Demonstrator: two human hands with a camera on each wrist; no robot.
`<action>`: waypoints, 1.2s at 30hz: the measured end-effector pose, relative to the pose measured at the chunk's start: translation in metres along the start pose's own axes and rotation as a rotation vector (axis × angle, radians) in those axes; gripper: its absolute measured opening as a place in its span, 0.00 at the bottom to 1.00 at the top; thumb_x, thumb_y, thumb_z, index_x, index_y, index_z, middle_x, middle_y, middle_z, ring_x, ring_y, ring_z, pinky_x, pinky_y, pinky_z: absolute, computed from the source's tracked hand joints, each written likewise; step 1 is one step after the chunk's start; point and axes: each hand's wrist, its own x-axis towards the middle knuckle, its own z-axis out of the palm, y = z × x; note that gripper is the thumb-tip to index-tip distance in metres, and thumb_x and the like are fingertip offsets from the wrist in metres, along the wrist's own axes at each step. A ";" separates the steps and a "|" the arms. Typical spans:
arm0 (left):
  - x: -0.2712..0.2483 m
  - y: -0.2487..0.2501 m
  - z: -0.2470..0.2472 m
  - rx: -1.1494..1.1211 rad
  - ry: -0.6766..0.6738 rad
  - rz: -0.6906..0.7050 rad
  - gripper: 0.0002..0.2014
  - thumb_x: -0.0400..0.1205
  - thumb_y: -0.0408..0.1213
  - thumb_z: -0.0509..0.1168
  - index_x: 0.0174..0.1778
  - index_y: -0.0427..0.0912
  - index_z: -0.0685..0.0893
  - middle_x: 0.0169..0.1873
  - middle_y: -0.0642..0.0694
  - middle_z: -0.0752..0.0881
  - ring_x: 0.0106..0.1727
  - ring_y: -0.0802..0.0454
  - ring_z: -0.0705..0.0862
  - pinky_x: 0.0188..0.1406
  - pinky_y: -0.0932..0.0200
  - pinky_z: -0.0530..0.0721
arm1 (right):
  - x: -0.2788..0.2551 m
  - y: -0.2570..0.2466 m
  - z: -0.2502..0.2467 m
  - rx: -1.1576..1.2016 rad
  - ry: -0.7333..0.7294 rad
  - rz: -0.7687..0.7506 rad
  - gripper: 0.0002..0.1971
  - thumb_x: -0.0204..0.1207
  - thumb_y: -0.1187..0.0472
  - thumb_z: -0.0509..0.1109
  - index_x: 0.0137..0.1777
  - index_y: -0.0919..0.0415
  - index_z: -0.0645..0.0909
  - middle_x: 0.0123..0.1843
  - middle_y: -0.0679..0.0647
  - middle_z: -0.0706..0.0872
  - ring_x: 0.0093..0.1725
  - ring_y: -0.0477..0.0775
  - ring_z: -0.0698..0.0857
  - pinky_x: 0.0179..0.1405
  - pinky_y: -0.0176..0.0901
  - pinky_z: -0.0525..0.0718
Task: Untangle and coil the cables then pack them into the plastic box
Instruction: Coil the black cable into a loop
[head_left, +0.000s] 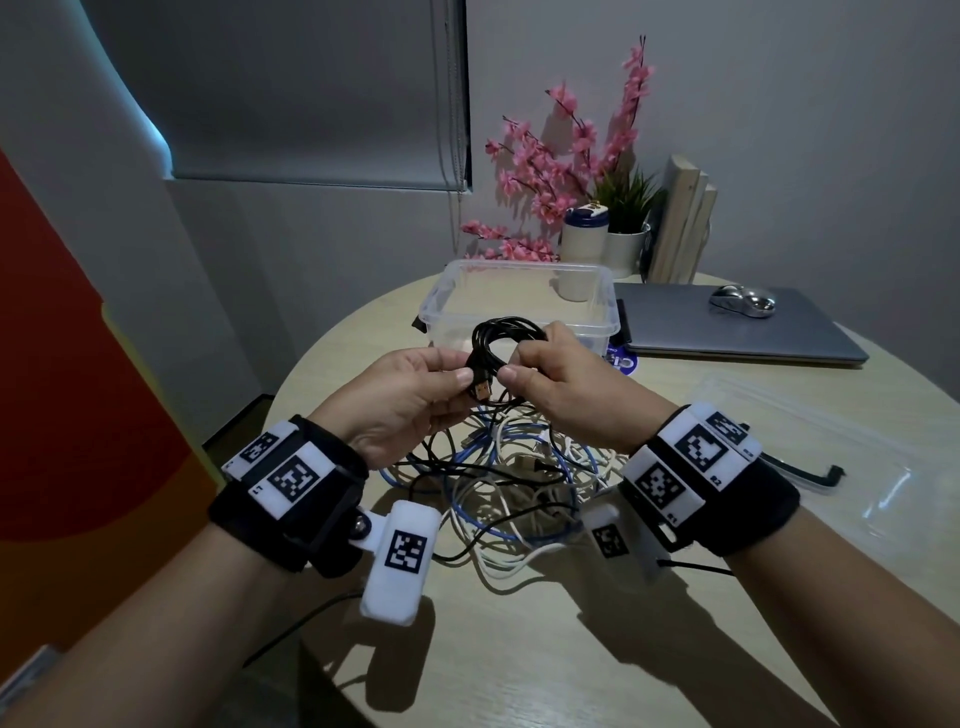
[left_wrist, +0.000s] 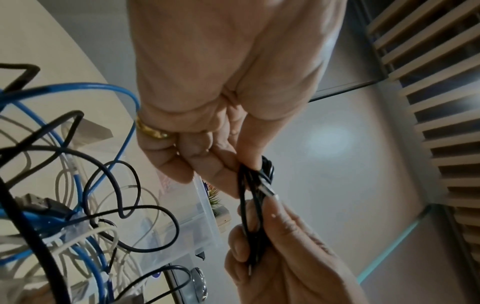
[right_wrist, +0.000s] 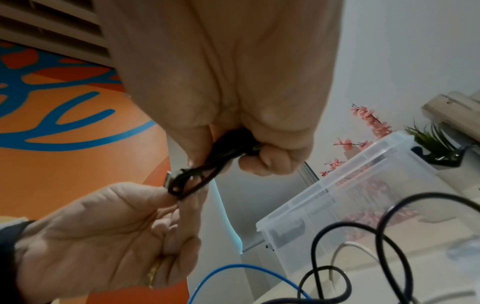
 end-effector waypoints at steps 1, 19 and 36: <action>-0.001 0.000 -0.001 -0.001 -0.016 -0.009 0.07 0.82 0.29 0.63 0.51 0.39 0.84 0.35 0.49 0.90 0.35 0.58 0.87 0.48 0.58 0.79 | 0.000 0.000 0.000 -0.004 0.018 0.002 0.13 0.84 0.52 0.60 0.47 0.61 0.79 0.46 0.47 0.65 0.41 0.37 0.71 0.34 0.21 0.66; -0.007 0.005 0.020 -0.051 0.022 -0.095 0.05 0.79 0.40 0.66 0.37 0.49 0.82 0.28 0.56 0.86 0.42 0.58 0.82 0.41 0.56 0.68 | 0.002 -0.004 0.003 -0.083 0.120 -0.052 0.11 0.79 0.56 0.69 0.49 0.64 0.87 0.44 0.47 0.65 0.37 0.37 0.69 0.33 0.17 0.69; -0.002 0.001 0.030 0.053 0.183 0.204 0.10 0.85 0.35 0.61 0.37 0.45 0.74 0.35 0.47 0.84 0.33 0.57 0.80 0.35 0.63 0.74 | -0.001 -0.003 -0.002 0.025 0.030 -0.050 0.16 0.79 0.54 0.69 0.42 0.68 0.87 0.45 0.47 0.70 0.41 0.41 0.76 0.34 0.30 0.74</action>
